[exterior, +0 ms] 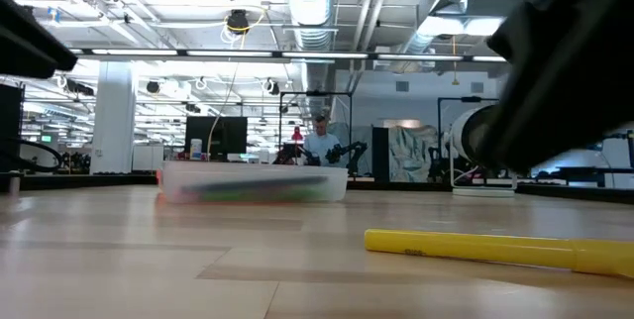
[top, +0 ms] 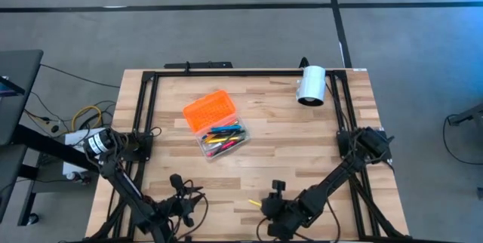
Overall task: Pick & place school supplies into a supply box
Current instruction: Put the yellow pen into the supply box
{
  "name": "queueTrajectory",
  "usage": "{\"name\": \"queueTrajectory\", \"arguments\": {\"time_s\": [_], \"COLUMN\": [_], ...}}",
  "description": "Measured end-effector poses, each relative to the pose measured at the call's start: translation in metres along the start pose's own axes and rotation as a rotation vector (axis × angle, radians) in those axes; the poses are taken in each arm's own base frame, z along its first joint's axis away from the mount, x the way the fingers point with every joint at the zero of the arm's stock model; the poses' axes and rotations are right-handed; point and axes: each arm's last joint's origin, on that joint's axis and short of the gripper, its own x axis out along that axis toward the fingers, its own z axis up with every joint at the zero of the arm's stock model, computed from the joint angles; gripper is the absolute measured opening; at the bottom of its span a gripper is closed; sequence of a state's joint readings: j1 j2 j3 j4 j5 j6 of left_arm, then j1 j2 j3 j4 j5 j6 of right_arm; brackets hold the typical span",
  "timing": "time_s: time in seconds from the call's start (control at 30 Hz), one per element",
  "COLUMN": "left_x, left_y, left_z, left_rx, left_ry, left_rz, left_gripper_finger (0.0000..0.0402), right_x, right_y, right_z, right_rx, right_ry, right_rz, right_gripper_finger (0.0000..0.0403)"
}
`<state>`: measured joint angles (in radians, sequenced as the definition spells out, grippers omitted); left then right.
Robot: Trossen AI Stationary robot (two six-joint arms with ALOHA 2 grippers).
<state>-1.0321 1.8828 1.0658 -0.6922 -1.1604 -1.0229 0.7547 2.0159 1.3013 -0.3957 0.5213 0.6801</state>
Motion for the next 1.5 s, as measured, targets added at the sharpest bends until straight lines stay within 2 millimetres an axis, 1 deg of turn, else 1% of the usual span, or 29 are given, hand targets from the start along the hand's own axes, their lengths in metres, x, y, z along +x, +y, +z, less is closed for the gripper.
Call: {"name": "queueTrajectory", "arguments": {"time_s": [0.1, 0.23, 0.63, 0.9, 1.2, 1.4, 1.5], "left_x": [0.003, 0.005, 0.005, 0.005, 0.005, 0.005, 0.005], "left_y": [0.000, 0.001, 0.000, 0.000, 0.000, 0.000, 0.000], "left_z": [-0.007, -0.013, -0.015, -0.015, -0.015, -0.015, -0.015], "left_rx": [-0.019, -0.025, -0.043, -0.044, -0.043, -0.043, -0.043], "left_ry": [-0.004, -0.003, -0.007, -0.005, -0.005, -0.005, -0.004], "left_rz": [-0.008, -0.010, -0.016, -0.017, -0.017, -0.017, -0.017], "left_gripper_finger": [0.0109, 0.0109, 0.0109, 0.0109, 0.0109, 0.0109, 0.0109], "right_x": [0.002, 0.006, 0.009, 0.010, 0.022, 0.022, 0.022], "right_y": [0.002, -0.003, -0.003, -0.004, -0.012, -0.013, -0.015], "right_z": [-0.009, -0.018, -0.012, -0.013, -0.031, -0.033, -0.035], "right_rx": [0.031, 0.048, 0.085, 0.096, 0.148, 0.163, 0.150], "right_ry": [-0.006, 0.013, -0.014, -0.002, 0.001, 0.005, 0.023], "right_rz": [0.017, -0.006, 0.017, 0.030, 0.066, 0.065, 0.048], "right_gripper_finger": [0.0107, 0.0107, 0.0107, 0.0107, 0.0107, 0.0106, 0.0096]}}
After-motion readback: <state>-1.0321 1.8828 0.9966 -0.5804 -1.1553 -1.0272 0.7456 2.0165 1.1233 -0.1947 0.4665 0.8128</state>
